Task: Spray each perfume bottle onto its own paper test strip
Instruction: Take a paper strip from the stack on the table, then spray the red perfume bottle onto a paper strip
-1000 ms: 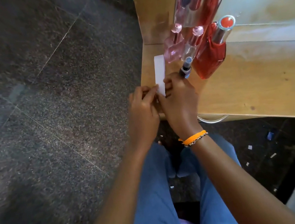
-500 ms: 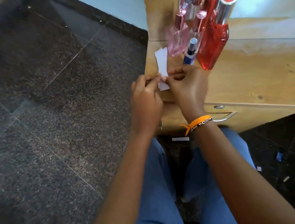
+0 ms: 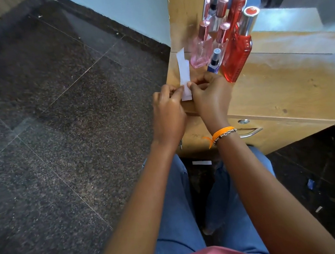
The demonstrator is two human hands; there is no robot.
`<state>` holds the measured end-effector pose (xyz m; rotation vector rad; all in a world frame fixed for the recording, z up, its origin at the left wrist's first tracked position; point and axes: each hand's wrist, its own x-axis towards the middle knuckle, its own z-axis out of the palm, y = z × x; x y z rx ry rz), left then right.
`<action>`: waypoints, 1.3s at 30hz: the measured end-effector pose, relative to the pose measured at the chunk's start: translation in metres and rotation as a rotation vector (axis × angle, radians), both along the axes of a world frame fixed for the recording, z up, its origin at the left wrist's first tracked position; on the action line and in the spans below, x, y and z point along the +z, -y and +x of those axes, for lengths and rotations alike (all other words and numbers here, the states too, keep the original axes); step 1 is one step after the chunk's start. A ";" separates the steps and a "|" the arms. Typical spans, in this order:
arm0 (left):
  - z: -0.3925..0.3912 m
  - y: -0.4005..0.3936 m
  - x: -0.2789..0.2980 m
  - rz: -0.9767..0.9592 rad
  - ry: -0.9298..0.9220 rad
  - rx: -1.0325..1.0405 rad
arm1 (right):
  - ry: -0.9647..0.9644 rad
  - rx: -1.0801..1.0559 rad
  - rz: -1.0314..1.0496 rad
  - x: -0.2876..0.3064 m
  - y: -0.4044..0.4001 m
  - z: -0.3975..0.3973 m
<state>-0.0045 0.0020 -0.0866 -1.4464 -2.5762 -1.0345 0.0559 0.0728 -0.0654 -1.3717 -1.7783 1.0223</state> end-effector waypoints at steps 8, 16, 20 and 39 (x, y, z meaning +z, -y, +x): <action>0.007 0.003 0.010 0.035 0.117 0.016 | -0.185 0.083 0.198 0.007 0.019 0.035; 0.058 -0.002 0.021 0.089 0.093 -0.070 | -0.239 -0.241 0.152 -0.018 0.016 0.108; 0.077 -0.010 0.020 0.093 0.131 -0.124 | -0.034 -0.289 0.140 -0.021 -0.004 0.121; 0.069 -0.021 0.017 0.157 0.370 -0.137 | -0.035 -0.040 0.290 0.003 -0.050 0.061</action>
